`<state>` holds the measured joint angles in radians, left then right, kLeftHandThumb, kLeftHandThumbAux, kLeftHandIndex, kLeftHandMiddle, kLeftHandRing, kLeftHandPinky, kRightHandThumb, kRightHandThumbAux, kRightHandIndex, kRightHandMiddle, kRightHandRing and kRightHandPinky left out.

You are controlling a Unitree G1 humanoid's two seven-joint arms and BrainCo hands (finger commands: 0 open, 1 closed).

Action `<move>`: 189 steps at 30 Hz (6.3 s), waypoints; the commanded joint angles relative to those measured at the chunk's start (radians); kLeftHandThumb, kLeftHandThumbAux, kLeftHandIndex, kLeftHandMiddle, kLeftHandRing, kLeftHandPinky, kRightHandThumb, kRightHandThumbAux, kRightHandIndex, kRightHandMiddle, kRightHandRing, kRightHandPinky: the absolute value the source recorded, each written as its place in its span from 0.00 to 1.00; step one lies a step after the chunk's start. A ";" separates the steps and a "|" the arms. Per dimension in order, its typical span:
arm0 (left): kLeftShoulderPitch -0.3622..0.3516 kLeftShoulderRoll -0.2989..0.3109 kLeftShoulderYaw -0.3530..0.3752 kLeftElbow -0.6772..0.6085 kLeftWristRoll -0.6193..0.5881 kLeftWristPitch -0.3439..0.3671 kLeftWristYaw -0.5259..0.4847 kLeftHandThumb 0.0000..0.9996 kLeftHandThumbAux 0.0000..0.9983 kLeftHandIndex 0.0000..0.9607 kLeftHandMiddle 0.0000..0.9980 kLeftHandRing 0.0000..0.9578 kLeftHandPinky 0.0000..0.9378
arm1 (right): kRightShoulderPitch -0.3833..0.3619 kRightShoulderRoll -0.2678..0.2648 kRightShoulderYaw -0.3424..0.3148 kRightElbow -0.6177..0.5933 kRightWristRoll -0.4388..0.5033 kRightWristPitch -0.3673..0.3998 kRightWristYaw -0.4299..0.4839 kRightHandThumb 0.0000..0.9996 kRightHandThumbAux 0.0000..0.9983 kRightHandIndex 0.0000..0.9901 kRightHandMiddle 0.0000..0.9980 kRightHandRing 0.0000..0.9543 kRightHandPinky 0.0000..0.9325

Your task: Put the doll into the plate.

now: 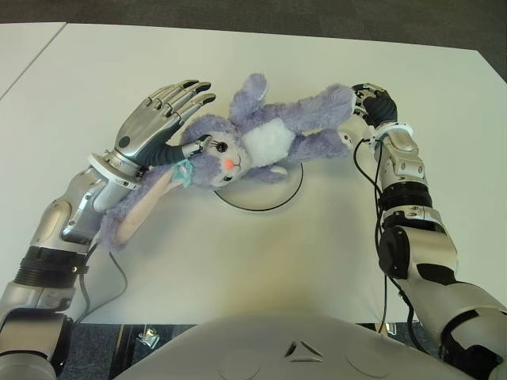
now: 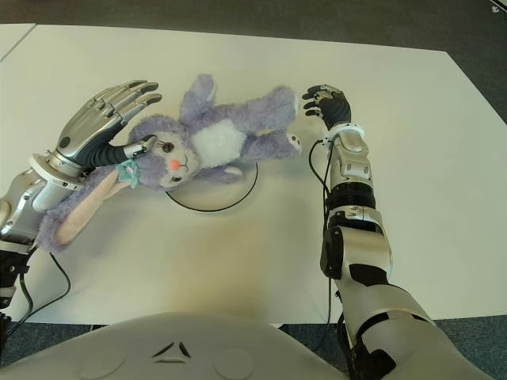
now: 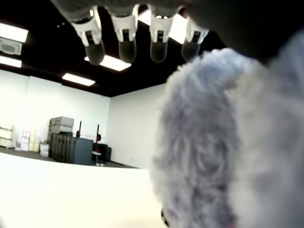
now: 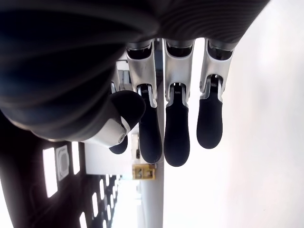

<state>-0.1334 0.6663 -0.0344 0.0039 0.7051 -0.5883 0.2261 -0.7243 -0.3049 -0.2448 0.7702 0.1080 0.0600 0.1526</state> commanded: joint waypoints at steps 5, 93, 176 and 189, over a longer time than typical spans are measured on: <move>-0.009 -0.036 0.001 0.027 0.048 0.021 0.075 0.47 0.11 0.00 0.00 0.00 0.00 | 0.011 -0.003 -0.003 0.017 0.013 0.019 0.005 0.84 0.68 0.43 0.47 0.57 0.56; -0.391 -0.300 0.387 0.395 -0.942 0.270 -0.220 0.28 0.56 0.00 0.00 0.07 0.23 | -0.039 0.057 -0.014 0.039 0.039 -0.069 -0.003 0.84 0.68 0.44 0.47 0.56 0.55; 0.041 -0.360 0.301 -0.181 -0.950 0.772 -0.365 0.71 0.71 0.46 0.82 0.87 0.87 | 0.242 0.187 0.099 -0.431 -0.061 -0.054 -0.266 0.84 0.68 0.41 0.52 0.65 0.67; 0.067 -0.414 0.298 -0.243 -0.900 0.737 -0.301 0.71 0.71 0.46 0.81 0.85 0.86 | 0.270 0.203 0.109 -0.448 -0.068 -0.071 -0.271 0.84 0.68 0.40 0.52 0.66 0.67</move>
<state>-0.0862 0.2727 0.2663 -0.2363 -0.2108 0.1473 -0.0961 -0.4753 -0.1125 -0.1377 0.3284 0.0430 -0.0123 -0.1181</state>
